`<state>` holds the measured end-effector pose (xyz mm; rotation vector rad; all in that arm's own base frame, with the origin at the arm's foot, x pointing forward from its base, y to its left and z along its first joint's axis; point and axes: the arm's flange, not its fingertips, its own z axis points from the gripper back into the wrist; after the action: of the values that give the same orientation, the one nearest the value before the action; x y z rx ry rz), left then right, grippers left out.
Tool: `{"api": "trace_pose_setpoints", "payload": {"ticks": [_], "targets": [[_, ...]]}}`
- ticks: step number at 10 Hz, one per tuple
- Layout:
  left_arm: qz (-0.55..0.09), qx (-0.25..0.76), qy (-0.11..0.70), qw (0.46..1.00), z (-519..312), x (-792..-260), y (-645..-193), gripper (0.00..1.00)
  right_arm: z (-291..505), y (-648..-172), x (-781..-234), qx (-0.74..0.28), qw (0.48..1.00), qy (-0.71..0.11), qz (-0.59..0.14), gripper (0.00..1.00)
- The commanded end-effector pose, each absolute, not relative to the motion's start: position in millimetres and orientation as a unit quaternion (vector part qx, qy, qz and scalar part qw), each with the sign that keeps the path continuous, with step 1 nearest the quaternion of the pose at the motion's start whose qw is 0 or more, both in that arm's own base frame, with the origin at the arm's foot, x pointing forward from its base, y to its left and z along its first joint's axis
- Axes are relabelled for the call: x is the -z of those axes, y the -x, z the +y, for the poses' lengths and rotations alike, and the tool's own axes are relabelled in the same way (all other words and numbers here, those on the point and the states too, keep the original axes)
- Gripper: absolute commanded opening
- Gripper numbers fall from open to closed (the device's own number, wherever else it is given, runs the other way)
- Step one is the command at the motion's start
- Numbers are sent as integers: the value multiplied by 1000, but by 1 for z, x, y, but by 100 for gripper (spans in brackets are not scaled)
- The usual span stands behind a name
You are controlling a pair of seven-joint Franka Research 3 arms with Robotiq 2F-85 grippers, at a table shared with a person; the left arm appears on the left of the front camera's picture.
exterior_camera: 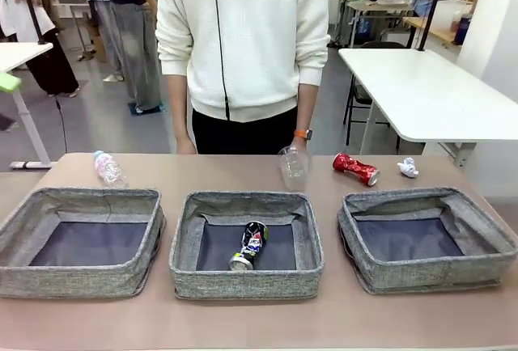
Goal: Sort the waste into the appropriate baskets.
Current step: Place the picked waste into the Fabric basket indicated by the person.
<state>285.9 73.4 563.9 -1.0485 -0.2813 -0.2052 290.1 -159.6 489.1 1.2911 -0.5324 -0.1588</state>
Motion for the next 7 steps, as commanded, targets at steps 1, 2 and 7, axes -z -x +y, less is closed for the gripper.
{"api": "trace_pose_setpoints", "payload": {"ticks": [1, 2, 7], "targets": [[-113, 158, 447, 873, 32, -593, -305, 100, -159, -292, -491, 65, 757, -597, -259, 100], [-113, 158, 447, 873, 32, -593, -305, 100, -159, -292, -491, 65, 757, -597, -259, 100], [-113, 158, 447, 873, 32, -593, -305, 100, -159, -292, -491, 65, 757, -597, -259, 100]]}}
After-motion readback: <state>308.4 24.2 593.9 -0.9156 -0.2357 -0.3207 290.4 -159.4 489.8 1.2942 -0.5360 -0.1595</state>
